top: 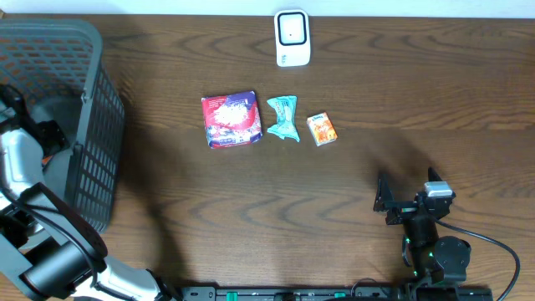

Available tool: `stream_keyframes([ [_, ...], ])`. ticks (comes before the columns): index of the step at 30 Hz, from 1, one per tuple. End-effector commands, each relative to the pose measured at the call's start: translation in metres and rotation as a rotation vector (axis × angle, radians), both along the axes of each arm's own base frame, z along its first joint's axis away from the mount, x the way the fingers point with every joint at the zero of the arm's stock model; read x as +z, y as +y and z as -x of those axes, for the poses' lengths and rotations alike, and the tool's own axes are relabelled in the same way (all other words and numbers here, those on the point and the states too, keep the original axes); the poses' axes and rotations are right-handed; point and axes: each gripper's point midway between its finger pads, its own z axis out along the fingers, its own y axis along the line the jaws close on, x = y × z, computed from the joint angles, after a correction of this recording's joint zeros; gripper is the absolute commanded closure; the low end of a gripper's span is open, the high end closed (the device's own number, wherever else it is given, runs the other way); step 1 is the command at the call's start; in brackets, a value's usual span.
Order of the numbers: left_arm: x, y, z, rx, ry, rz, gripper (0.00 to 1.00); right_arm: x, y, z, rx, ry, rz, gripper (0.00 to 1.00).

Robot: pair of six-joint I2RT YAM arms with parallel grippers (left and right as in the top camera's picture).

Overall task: Scan the item barcode
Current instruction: 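Reach the left gripper into the basket and grasp the red snack bar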

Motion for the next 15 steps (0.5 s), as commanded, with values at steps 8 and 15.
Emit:
stream_keyframes([
  [8, -0.037, -0.003, -0.004, -0.166, -0.022, 0.133, 0.02, 0.0, 0.003, 0.001, 0.014, 0.0, -0.006, 0.01],
  [15, -0.079, -0.004, -0.009, -0.182, 0.007, 0.19, 0.02, 0.0, 0.003, 0.001, 0.014, 0.0, -0.006, 0.01],
])
